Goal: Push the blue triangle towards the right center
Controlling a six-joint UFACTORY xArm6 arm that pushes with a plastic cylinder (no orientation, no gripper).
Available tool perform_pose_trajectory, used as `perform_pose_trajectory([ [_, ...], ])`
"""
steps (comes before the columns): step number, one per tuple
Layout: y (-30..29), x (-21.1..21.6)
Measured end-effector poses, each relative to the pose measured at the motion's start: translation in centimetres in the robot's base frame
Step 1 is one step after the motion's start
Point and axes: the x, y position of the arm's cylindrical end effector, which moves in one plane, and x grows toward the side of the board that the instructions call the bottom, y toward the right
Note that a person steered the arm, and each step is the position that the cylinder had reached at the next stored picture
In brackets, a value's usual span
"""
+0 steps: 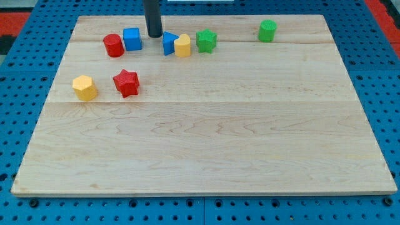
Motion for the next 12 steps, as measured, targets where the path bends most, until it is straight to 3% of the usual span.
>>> perform_pose_trajectory([
  [1, 2.7, 0.6],
  [2, 2.9, 5.9],
  [4, 6.9, 9.7],
  [6, -5.8, 9.8],
  [7, -1.4, 11.5],
  [8, 6.5, 11.5],
  [9, 6.9, 13.8],
  [10, 1.1, 15.7],
  [11, 1.0, 17.7],
  [12, 6.8, 17.7],
])
